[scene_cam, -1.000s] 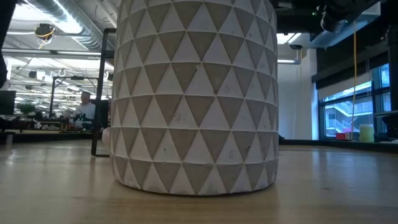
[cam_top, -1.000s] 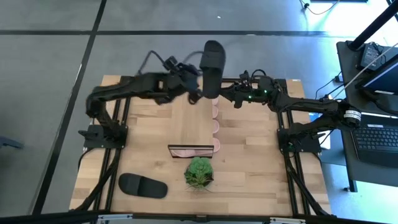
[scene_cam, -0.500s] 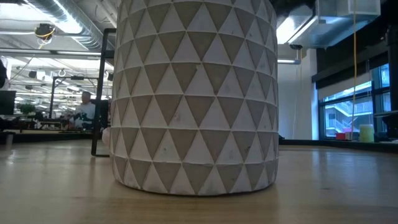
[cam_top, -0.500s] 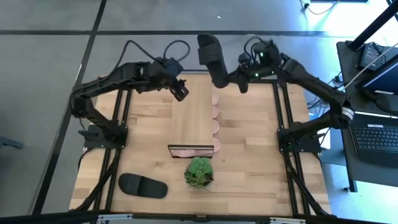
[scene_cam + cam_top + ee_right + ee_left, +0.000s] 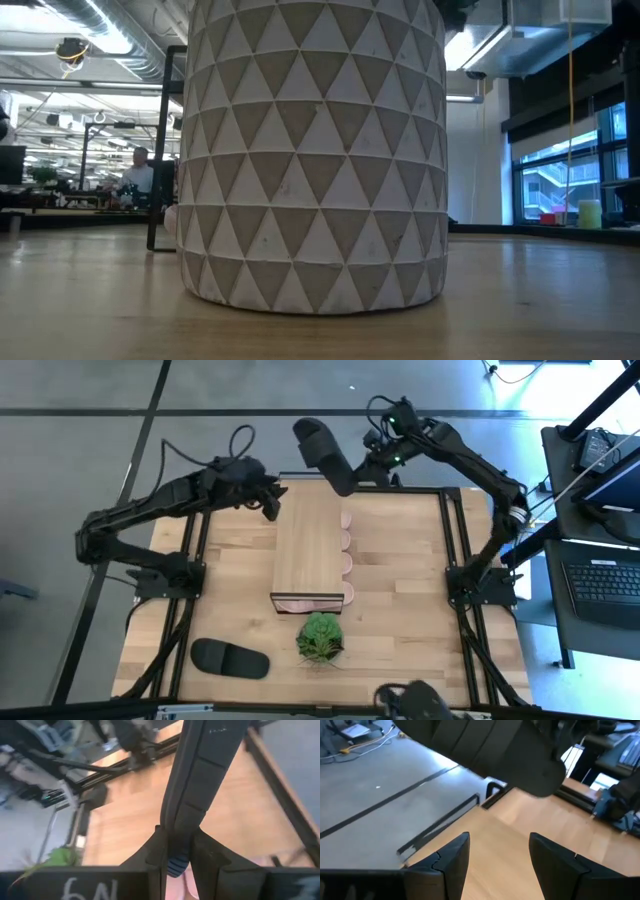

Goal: Pick and place slides into the shelf
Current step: Put the black slipper on the shelf

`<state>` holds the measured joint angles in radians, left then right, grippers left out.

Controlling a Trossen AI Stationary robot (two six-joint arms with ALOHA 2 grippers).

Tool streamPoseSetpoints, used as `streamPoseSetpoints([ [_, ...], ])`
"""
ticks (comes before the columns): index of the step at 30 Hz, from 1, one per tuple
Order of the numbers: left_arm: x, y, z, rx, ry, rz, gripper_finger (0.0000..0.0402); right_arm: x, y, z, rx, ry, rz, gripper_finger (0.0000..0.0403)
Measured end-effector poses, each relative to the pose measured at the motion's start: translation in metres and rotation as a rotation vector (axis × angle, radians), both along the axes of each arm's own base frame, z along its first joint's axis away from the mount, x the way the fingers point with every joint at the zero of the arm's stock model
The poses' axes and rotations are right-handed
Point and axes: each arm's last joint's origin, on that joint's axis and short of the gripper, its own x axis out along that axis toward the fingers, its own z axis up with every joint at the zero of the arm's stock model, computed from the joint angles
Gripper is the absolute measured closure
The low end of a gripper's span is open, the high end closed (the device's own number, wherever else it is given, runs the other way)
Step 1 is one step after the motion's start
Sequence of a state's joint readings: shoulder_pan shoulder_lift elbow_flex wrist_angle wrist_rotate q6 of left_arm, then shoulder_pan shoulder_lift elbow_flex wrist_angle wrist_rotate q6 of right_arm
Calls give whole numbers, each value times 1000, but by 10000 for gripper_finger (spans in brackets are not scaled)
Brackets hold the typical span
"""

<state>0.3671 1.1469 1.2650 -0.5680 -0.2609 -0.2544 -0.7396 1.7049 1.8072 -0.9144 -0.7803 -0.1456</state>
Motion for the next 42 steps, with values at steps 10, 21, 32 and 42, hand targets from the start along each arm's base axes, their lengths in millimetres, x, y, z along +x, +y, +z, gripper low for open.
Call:
streamPoseSetpoints([
  [10,-31,2,-36,-63,-21,48,207,32,-25,-25,198,62,172,339],
  [21,-35,2,-49,-74,5,61,207,46,-27,-75,287,224,305,339],
  [32,-36,3,-50,-83,5,63,207,53,-14,-77,277,234,372,338],
  [42,-36,3,-50,-93,0,48,207,57,-13,-81,346,245,351,338],
])
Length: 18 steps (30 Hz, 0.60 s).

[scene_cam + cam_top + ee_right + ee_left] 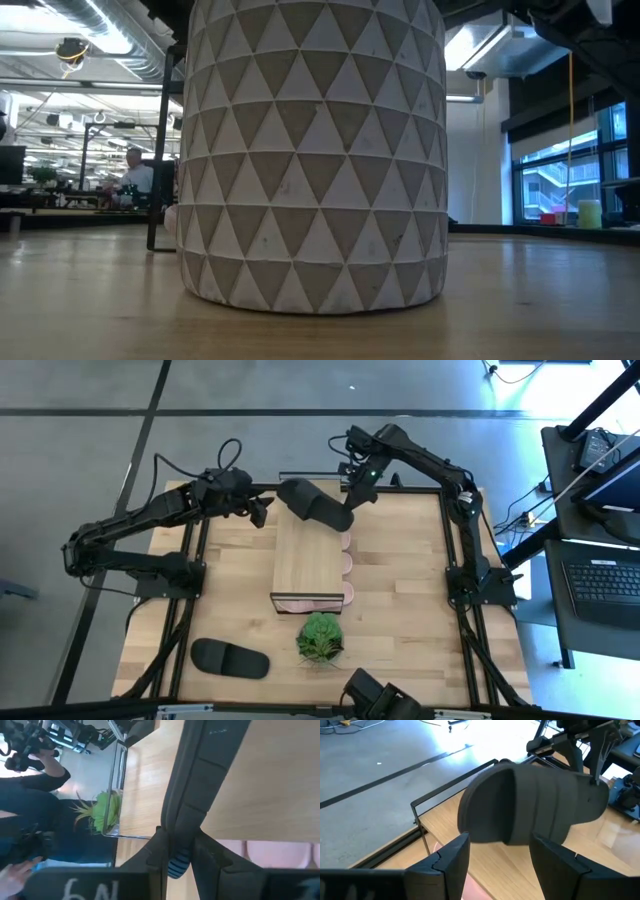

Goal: Pick and place slides into the shelf
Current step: Put the black slipper on the shelf

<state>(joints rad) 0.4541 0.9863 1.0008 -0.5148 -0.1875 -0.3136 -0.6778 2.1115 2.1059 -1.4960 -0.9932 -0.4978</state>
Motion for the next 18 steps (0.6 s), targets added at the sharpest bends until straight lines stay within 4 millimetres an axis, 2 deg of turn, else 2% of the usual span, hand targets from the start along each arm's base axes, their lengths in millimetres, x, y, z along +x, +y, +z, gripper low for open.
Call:
streamPoseSetpoints([
  [10,-1,-1,-3,-29,21,9,207,11,-1,-21,168,34,-12,338],
  [18,-3,-1,-5,-42,44,10,207,9,0,-23,172,64,-14,338],
])
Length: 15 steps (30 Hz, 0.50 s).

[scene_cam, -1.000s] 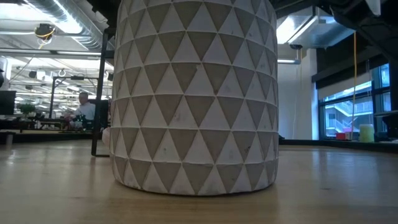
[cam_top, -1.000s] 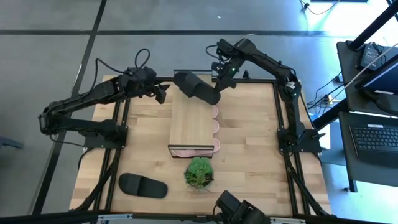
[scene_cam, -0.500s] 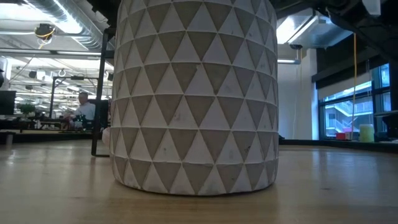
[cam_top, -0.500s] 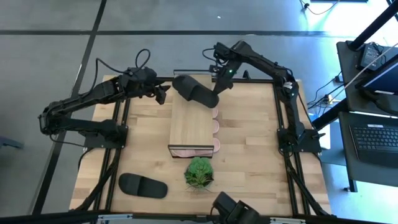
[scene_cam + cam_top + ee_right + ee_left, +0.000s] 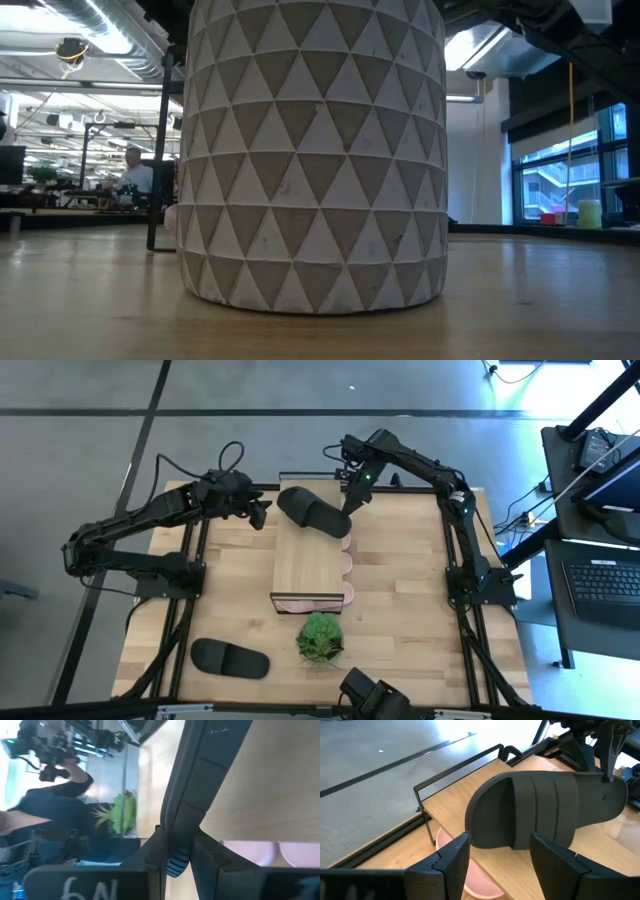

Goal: Pick and place slides into the shelf
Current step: Put the black slipper on the shelf

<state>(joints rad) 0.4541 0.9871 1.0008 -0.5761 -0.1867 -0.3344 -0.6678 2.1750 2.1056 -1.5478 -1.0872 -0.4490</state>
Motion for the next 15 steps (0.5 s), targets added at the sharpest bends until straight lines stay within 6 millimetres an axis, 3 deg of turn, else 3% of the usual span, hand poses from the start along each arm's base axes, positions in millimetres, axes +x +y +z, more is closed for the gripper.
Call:
streamPoseSetpoints([
  [7,0,0,0,0,1,0,207,3,2,-3,-127,67,20,338],
  [15,0,0,0,1,1,0,207,6,3,-3,-148,54,23,335],
])
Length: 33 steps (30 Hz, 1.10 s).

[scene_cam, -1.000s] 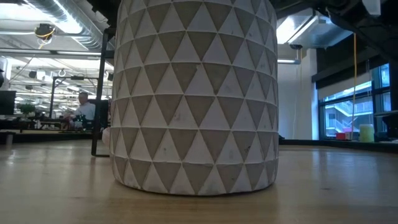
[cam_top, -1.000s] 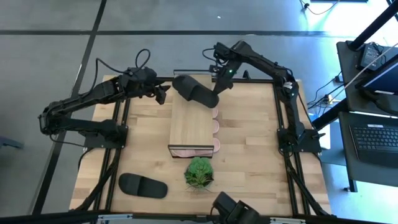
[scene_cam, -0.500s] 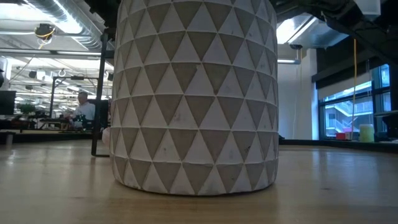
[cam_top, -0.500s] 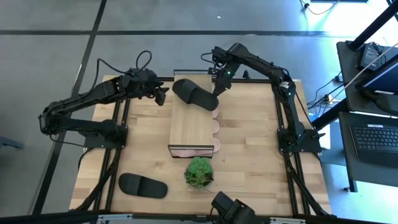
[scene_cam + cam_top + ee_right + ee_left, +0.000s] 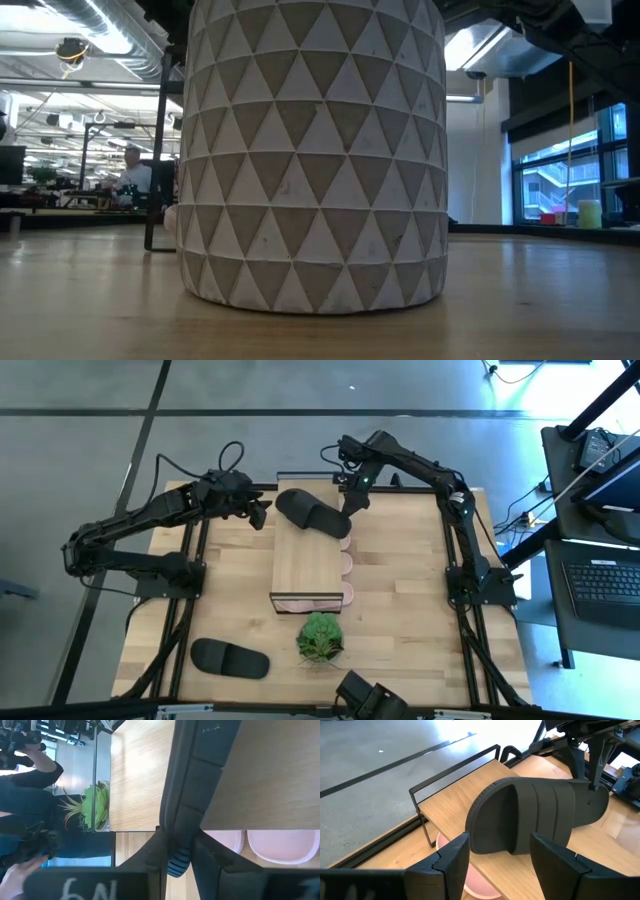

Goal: Pick and place slides into the shelf
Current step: Put the black slipper on the shelf

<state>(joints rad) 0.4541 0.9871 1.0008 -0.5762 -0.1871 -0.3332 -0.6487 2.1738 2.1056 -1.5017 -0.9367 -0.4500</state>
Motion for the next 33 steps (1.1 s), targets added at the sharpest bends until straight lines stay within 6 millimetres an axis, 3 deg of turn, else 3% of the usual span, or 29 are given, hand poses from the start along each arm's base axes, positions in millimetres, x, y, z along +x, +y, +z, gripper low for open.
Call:
streamPoseSetpoints([
  [18,0,0,0,0,0,-1,207,-3,-5,-1,-44,21,-12,240],
  [25,0,0,0,0,0,0,207,-2,-11,-5,-223,112,-18,234],
  [33,0,0,0,1,0,0,207,-2,-13,-2,-273,123,-25,234],
])
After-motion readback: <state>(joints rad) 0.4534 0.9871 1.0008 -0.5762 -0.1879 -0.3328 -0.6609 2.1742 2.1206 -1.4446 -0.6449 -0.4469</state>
